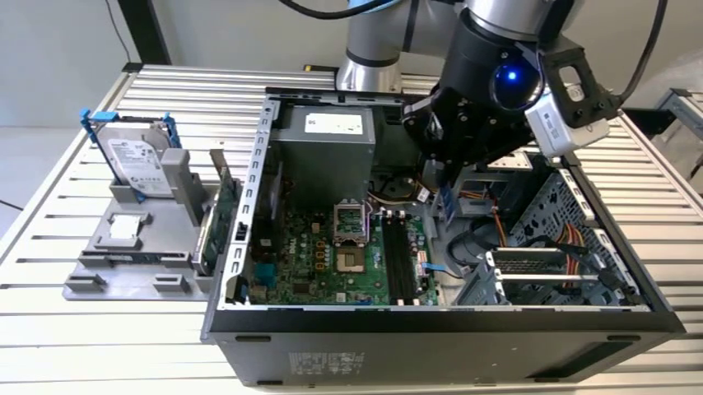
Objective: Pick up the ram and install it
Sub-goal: 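Insert the ram into the slot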
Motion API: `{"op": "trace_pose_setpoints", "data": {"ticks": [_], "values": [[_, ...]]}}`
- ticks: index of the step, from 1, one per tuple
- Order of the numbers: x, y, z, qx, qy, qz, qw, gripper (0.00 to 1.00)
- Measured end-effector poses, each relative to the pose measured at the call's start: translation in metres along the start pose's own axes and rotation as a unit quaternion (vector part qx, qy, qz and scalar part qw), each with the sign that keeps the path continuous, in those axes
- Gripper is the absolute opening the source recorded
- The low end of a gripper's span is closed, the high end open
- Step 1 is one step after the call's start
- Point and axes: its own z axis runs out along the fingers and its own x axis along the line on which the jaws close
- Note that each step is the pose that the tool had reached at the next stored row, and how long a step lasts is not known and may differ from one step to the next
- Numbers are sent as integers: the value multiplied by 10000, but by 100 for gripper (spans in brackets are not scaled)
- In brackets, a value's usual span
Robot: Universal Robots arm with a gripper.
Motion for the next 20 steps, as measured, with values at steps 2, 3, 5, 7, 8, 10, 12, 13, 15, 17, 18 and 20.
{"op": "trace_pose_setpoints", "data": {"ticks": [2, 3, 5, 7, 8, 10, 12, 13, 15, 17, 18, 20], "values": [[0, -1, 49, 0, 0, 0, 10000, 0], [0, -2, 60, 1, 0, 0, 10000, 0], [0, -2, 73, 5, -4, 1, 10000, 0], [0, -3, 87, 4, -8, 0, 10000, 0], [0, -3, 99, 3, -9, 0, 10000, 0], [0, -3, 116, 4, -14, -2, 10000, 0], [0, -4, 130, 4, -14, -3, 10000, 0], [0, -4, 141, 3, -16, -4, 10000, 0], [0, -5, 152, 4, -17, -4, 10000, 0], [0, -5, 153, 5, -17, -4, 10000, 0], [0, -5, 153, 6, -17, -4, 10000, 0], [0, -5, 155, 4, -17, -4, 10000, 0]]}}
